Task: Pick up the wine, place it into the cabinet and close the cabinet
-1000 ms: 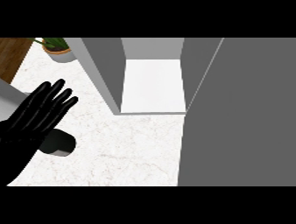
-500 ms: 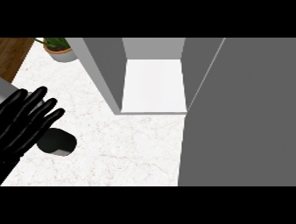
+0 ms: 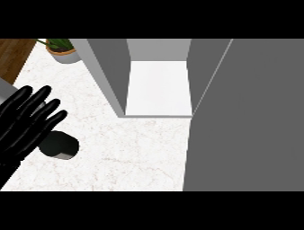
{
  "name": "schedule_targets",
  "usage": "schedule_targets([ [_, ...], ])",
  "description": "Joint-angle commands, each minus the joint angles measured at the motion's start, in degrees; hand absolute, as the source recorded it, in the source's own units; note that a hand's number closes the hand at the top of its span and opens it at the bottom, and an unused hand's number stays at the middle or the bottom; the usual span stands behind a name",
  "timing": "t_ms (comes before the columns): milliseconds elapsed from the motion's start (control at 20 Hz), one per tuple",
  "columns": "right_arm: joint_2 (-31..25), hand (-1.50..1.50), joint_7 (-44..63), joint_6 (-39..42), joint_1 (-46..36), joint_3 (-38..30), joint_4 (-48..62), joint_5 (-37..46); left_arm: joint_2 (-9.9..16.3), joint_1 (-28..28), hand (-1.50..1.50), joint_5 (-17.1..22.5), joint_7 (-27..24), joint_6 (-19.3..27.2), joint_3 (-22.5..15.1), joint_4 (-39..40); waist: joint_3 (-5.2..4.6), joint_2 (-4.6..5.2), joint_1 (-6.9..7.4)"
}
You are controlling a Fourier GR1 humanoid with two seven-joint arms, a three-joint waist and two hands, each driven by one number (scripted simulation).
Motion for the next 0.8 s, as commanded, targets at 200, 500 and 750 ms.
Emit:
schedule_targets([
  [200, -0.7, -1.5, 6.4, -2.4, 0.9, 1.2, -11.3, 0.3, 1.3, 0.7, -1.5, -0.5, 4.0, 5.5, 2.4, -12.8, 0.0, -0.33, 0.29],
  [500, -1.6, -1.5, 6.5, -2.3, 1.6, 0.7, -11.8, -0.7, 2.8, -1.6, -1.5, 1.3, 4.0, 5.1, 6.9, -9.0, 0.0, -0.06, -0.1],
  [750, -2.7, -1.5, 6.3, -2.0, 4.7, 2.7, -15.0, 0.2, 4.1, -0.2, -1.5, 3.1, 1.9, 0.6, 11.6, -4.1, -0.04, -0.11, -0.55],
])
